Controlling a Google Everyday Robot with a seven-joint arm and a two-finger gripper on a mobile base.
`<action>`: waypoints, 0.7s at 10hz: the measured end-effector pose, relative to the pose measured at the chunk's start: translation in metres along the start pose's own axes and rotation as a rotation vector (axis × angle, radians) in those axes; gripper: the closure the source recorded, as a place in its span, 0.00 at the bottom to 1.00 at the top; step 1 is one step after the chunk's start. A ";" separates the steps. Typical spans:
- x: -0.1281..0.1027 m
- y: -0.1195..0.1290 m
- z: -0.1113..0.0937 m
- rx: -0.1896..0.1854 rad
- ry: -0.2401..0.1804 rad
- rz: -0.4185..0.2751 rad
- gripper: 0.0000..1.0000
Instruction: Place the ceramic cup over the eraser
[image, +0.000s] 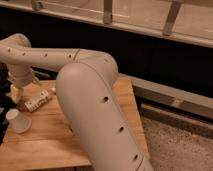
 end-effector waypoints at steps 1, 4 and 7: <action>-0.008 0.009 0.004 -0.006 -0.031 -0.017 0.20; -0.025 0.033 0.013 0.003 -0.161 -0.080 0.20; -0.031 0.039 0.025 -0.040 -0.168 -0.124 0.20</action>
